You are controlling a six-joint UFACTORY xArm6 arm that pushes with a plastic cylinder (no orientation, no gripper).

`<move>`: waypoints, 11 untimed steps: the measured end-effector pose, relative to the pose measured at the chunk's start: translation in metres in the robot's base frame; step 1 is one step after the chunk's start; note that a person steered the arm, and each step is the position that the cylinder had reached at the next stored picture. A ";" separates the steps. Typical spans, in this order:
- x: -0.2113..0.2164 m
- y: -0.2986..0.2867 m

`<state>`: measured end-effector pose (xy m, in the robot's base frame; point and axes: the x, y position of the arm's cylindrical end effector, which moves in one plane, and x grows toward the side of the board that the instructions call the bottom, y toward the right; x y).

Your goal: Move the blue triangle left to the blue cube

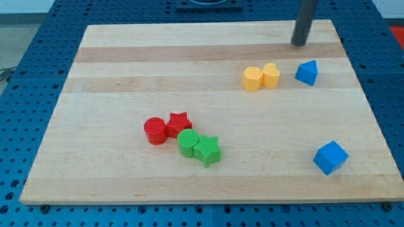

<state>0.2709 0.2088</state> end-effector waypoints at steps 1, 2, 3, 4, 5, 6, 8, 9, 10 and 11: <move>0.007 0.012; 0.047 0.013; 0.047 0.013; 0.067 0.007; 0.099 -0.011; 0.157 -0.041; 0.248 -0.075; 0.258 -0.076; 0.251 -0.076; 0.217 -0.089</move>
